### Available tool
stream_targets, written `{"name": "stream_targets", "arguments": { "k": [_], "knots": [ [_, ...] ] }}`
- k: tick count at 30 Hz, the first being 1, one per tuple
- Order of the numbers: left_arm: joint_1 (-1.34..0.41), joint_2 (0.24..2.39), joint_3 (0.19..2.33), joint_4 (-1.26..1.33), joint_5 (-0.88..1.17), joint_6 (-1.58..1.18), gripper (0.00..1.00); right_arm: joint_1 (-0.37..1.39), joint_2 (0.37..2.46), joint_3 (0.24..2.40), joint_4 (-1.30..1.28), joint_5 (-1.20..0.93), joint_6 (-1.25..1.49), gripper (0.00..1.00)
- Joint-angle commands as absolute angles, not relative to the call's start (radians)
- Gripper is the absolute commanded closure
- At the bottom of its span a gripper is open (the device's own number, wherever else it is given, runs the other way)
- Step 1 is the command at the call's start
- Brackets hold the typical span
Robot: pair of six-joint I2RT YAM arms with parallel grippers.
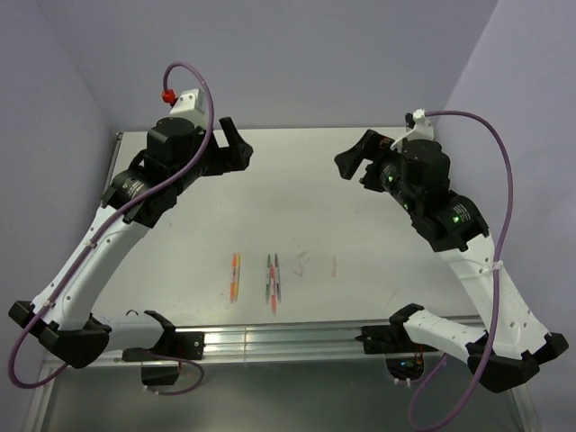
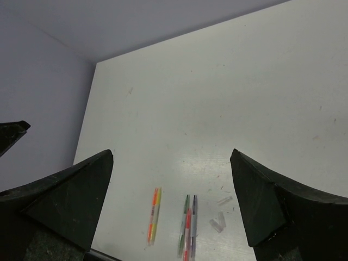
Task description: Insert the pens into the pen caps
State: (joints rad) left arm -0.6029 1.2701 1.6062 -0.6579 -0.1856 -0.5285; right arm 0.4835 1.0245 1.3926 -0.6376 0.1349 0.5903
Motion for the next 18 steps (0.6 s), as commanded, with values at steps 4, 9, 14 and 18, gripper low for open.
{"name": "stream_targets", "arguments": {
  "k": [4,9,14,18],
  "knots": [
    [-0.601,1.175,1.361,-0.684,-0.268,-0.699,0.07,0.477,1.006,1.347,-0.646,0.115,0.604,0.05],
    [-0.606,1.095,1.096,-0.672,-0.258,-0.853,0.12,0.477,1.012,1.293,-0.646,0.086,0.606,0.07],
    [-0.658,1.071,0.956,-0.638,-0.230,-0.887,0.16,0.477,1.008,1.235,-0.643,0.084,0.607,0.08],
    [-0.738,1.107,0.902,-0.611,-0.219,-0.939,0.22,0.477,1.015,1.195,-0.637,0.066,0.604,0.09]
  ]
}}
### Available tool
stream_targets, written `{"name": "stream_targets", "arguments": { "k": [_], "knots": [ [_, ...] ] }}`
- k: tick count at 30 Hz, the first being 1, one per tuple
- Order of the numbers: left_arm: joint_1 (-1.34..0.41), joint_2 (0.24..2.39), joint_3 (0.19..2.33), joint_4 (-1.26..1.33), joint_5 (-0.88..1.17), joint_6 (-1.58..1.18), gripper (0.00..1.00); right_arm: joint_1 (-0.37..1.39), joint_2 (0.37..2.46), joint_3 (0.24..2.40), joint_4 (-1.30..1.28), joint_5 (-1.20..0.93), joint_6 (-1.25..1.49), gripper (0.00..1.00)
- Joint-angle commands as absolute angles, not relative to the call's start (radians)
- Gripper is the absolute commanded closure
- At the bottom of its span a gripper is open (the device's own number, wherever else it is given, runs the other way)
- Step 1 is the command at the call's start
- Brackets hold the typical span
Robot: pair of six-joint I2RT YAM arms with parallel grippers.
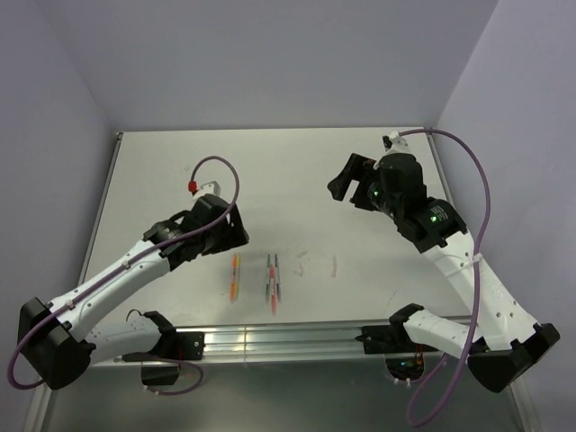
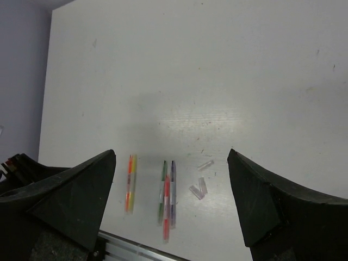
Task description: Insert the pens into the pen caps
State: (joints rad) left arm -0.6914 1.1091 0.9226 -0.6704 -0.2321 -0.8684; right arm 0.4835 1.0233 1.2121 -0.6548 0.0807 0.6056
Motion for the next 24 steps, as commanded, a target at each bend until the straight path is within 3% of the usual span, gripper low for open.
{"name": "stream_targets", "arguments": {
  "k": [1,12,18,24],
  "knots": [
    [-0.773,1.120,0.897,-0.606,-0.227,-0.948,0.24,0.477,1.017,1.189,-0.635,0.066,0.603,0.09],
    [-0.916,1.387,0.933,-0.583,-0.310,-0.983,0.39,0.477,1.028,1.121,-0.604,0.028,0.606,0.11],
    [-0.923,1.416,0.969,-0.606,-0.348,-1.000,0.39,0.483,1.129,1.103,-0.634,-0.069,0.607,0.25],
    [-0.922,1.387,0.980,-0.641,-0.367,-1.014,0.37,0.669,1.238,1.031,-0.620,0.044,0.704,0.32]
  ]
}}
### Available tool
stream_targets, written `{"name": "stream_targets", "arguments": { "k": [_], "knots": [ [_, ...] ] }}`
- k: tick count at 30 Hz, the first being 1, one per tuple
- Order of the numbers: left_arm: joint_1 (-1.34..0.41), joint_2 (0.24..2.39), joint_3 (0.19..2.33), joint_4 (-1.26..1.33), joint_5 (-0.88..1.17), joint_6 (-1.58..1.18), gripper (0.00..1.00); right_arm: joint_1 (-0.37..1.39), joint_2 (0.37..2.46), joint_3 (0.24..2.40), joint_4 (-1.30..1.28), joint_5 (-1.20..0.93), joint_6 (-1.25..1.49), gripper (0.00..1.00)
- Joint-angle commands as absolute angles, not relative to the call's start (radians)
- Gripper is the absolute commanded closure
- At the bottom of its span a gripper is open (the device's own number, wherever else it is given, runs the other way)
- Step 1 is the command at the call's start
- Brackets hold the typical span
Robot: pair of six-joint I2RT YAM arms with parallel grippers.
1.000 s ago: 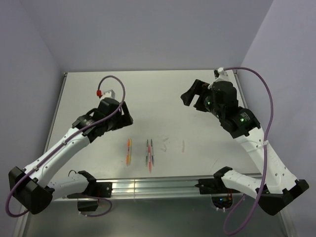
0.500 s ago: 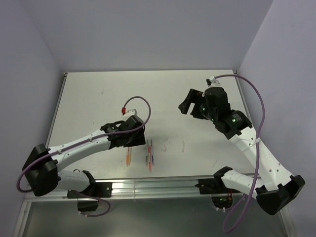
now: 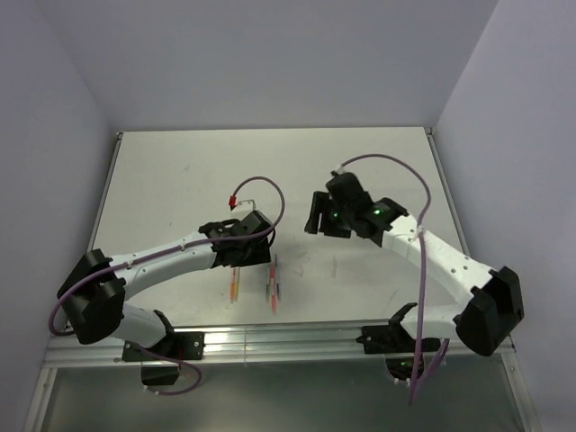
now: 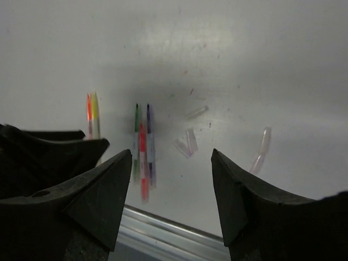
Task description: Insert the pens into the pen caps
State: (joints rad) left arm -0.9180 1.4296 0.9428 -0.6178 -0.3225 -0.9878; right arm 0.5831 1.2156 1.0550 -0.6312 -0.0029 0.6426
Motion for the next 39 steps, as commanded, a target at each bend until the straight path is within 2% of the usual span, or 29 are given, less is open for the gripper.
{"name": "stream_targets", "arguments": {
  "k": [1,5,10,21,39],
  "knots": [
    [-0.920,1.379,0.979,-0.649,-0.370,-1.020,0.37,0.690,1.259,1.020,-0.608,0.031,0.716,0.34],
    [-0.879,1.298,0.953,-0.686,-0.371,-1.042,0.36,0.770,1.325,0.999,-0.529,0.024,0.768,0.39],
    [-0.789,1.192,0.928,-0.718,-0.351,-1.025,0.35,0.877,1.455,1.042,-0.514,0.037,0.824,0.54],
    [-0.767,1.115,0.936,-0.764,-0.342,-1.031,0.35,0.948,1.686,1.120,-0.477,0.064,0.844,0.59],
    [-0.758,1.123,0.959,-0.759,-0.324,-1.015,0.34,0.953,1.815,1.173,-0.477,0.133,0.822,0.64]
  ]
}}
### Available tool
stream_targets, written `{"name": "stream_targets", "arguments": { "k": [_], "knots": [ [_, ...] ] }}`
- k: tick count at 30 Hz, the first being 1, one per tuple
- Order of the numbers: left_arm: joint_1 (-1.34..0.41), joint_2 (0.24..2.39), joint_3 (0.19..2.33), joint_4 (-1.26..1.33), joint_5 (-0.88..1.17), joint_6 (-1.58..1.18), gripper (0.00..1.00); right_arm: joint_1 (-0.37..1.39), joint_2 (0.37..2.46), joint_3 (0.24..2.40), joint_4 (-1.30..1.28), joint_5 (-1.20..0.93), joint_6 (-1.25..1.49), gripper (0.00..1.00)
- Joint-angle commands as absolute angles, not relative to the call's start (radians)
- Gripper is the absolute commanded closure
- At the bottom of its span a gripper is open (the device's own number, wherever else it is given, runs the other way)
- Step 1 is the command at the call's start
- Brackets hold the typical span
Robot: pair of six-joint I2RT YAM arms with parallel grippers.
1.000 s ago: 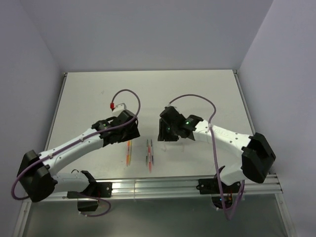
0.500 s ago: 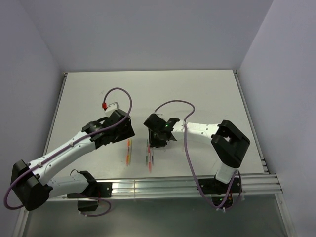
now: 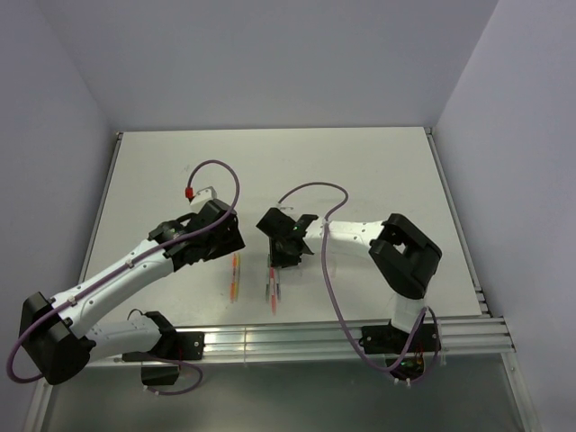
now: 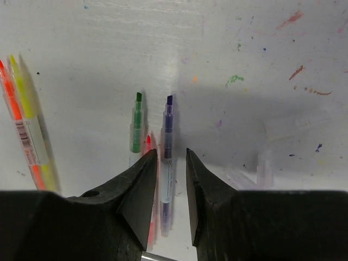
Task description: Insert the pens into the pen caps
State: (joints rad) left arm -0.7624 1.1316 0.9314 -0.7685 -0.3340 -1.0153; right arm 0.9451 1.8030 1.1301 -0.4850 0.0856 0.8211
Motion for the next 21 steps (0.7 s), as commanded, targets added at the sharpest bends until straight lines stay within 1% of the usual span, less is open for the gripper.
{"name": "stream_targets", "arguments": {
  "k": [1,13,16,17,19,21],
  "knots": [
    [-0.758,1.124,0.960,-0.756,-0.324,-1.014,0.34,0.953,1.816,1.175,-0.477,0.135,0.819,0.65],
    [-0.753,1.114,0.963,-0.755,-0.316,-1.011,0.34,0.962,1.856,1.177,-0.497,0.179,0.818,0.68],
    [-0.753,1.108,0.962,-0.753,-0.311,-1.011,0.34,0.971,1.862,1.174,-0.499,0.189,0.822,0.78],
    [-0.752,1.104,0.960,-0.752,-0.310,-1.011,0.34,0.974,1.862,1.172,-0.499,0.189,0.824,0.86],
    [-0.752,1.100,0.962,-0.747,-0.304,-1.005,0.34,0.976,1.859,1.175,-0.506,0.192,0.824,0.98],
    [-0.750,1.097,0.968,-0.749,-0.302,-1.000,0.33,0.974,1.841,1.190,-0.518,0.195,0.821,1.00]
  ]
}}
